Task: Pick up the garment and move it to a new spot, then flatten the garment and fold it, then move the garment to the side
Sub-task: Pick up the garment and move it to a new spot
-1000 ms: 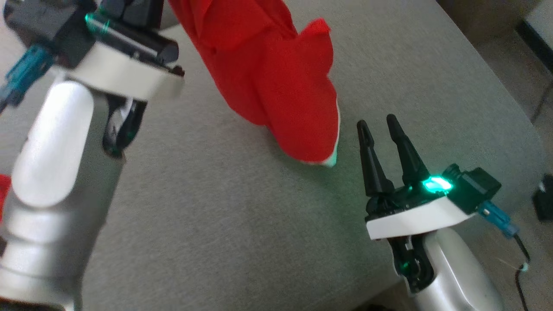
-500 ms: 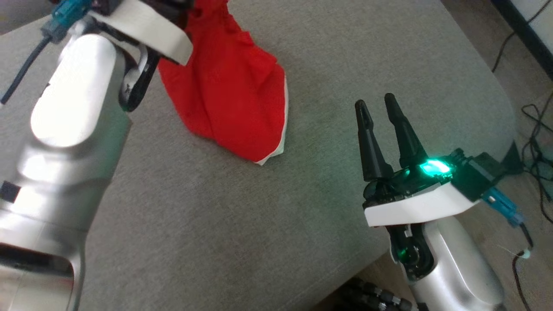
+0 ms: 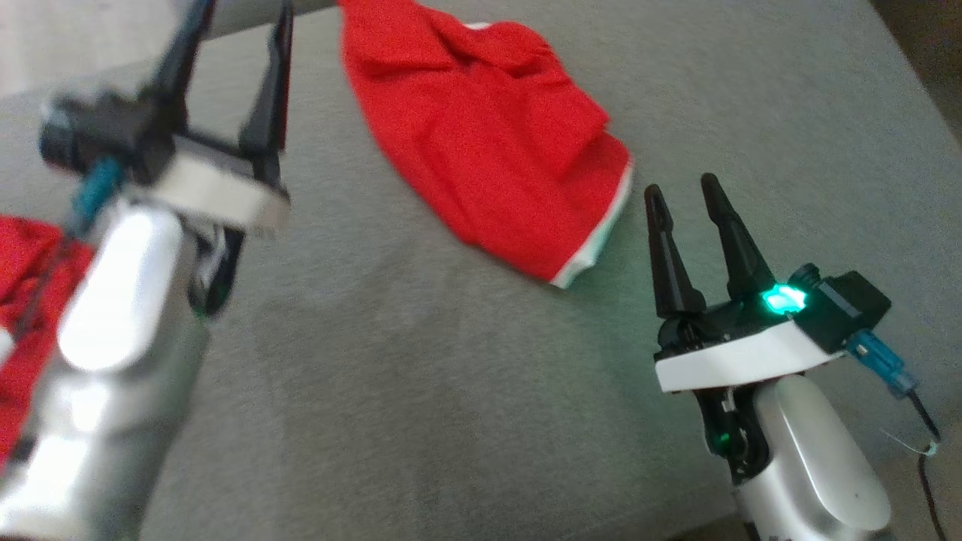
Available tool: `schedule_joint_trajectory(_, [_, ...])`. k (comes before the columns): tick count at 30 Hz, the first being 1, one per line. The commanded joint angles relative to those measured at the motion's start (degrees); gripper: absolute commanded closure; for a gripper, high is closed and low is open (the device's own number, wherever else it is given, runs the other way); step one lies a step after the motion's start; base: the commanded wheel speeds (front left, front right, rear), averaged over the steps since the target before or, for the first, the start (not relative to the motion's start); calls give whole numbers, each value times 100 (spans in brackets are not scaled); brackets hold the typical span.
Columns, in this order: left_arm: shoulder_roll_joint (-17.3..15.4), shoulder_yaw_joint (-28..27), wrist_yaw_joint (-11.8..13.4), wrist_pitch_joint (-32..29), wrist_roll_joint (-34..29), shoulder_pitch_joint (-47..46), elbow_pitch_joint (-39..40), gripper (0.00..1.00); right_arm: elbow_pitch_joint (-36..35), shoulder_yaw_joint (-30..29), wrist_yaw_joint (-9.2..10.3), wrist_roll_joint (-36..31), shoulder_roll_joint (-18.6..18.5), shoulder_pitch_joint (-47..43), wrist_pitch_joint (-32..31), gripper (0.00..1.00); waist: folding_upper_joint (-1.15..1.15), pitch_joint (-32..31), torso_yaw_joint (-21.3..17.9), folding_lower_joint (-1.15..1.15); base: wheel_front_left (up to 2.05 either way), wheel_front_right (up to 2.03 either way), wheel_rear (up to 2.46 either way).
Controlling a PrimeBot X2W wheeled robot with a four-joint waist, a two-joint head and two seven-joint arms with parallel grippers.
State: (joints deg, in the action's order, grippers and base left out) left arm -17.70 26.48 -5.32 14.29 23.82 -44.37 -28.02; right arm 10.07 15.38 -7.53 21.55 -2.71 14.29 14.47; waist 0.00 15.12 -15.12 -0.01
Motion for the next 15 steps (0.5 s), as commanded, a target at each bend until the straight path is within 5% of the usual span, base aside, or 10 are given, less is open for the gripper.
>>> schedule_joint_trajectory(1, [-212,-257,77,48,36,99,329,0,-107,44,4,-82,-17,-67,52,0,0,-343,470,1,0,0,0])
schedule_joint_trajectory(10, [153,-828,598,69,59,2391,1661,0,384,-64,4,-419,-17,-326,52,0,0,-719,1100,1,0,0,0])
schedule_joint_trajectory(15, [403,-1129,673,70,-52,3118,1990,0,430,-197,4,-484,-17,-373,52,0,0,-774,1199,1,0,0,0])
